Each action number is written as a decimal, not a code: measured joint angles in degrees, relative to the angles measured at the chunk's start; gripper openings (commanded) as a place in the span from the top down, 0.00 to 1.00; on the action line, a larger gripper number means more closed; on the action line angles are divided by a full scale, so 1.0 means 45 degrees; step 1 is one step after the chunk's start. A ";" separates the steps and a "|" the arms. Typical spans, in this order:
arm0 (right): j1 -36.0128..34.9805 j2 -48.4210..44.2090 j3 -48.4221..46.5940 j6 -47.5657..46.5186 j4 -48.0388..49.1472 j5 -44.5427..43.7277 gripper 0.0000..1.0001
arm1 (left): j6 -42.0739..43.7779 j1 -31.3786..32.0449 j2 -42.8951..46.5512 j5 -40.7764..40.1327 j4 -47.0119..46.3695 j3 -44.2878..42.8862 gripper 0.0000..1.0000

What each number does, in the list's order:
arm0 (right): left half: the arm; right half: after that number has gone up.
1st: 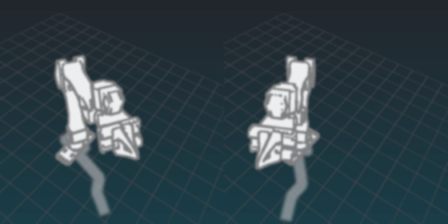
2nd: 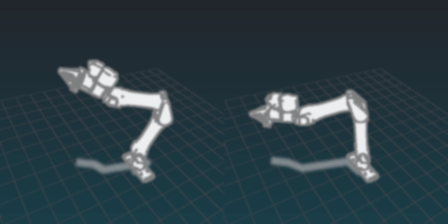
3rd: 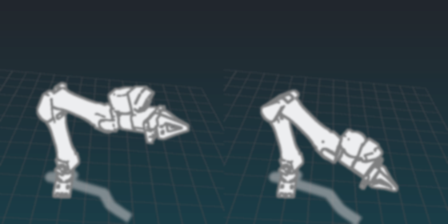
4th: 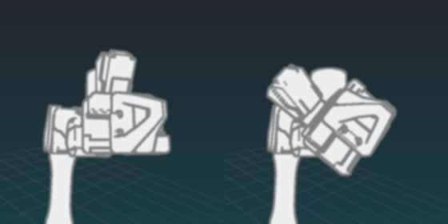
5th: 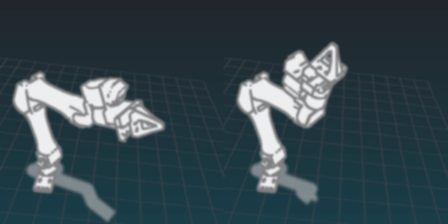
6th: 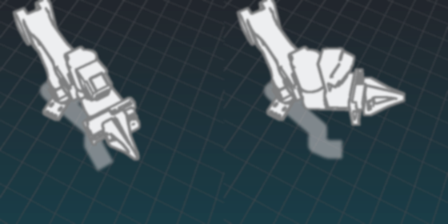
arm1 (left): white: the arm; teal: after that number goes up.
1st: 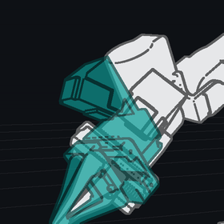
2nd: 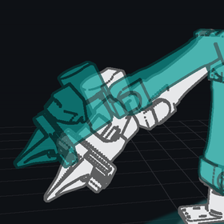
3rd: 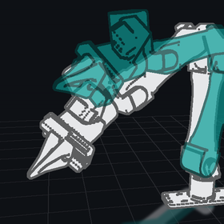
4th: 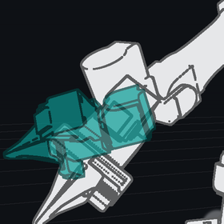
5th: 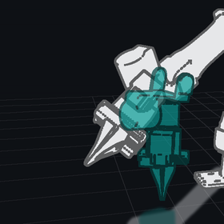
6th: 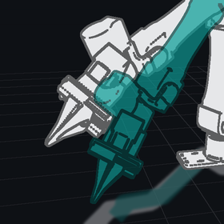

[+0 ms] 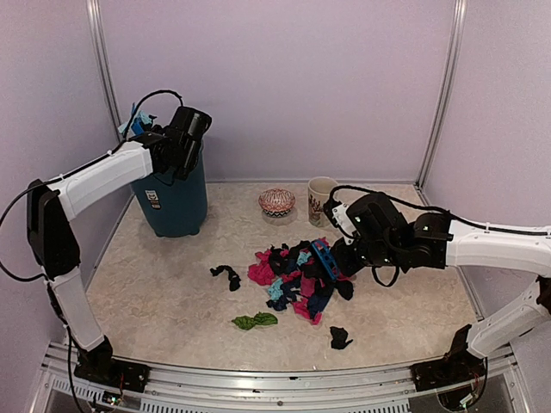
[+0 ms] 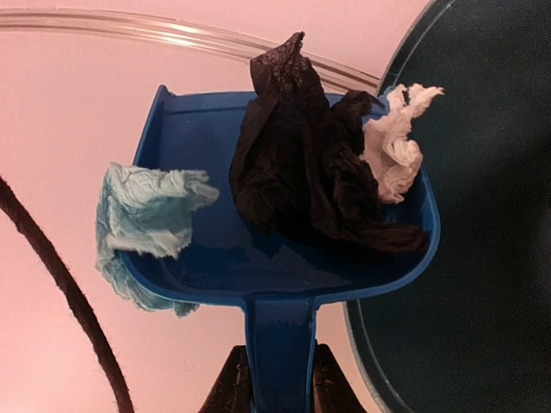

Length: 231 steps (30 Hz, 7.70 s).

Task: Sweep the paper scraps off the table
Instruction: Dump the paper scraps in the dustpan into the trash bin, then sweep the paper scraps at the center of the board.

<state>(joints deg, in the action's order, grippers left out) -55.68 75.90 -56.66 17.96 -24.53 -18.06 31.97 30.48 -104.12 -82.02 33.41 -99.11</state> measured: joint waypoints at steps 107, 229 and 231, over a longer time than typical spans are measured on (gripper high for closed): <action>-0.0923 0.2584 -0.1112 0.2939 0.5348 0.4731 1.00 | -1.0015 -0.1957 1.0098 2.2265 -0.0971 0.6533 1.00; 0.0748 0.0510 -0.1302 0.1001 0.1758 0.2846 1.00 | -1.8214 0.8597 0.7169 1.4829 -0.0185 1.3236 1.00; 0.0996 0.0510 -0.1409 0.0593 0.1928 0.2642 1.00 | -1.8030 0.8612 0.6815 1.4872 -0.0282 1.3231 1.00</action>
<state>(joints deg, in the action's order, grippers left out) -51.20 78.19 -63.00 20.62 -15.86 -6.17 -49.17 69.23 -73.45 -15.09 32.14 -39.57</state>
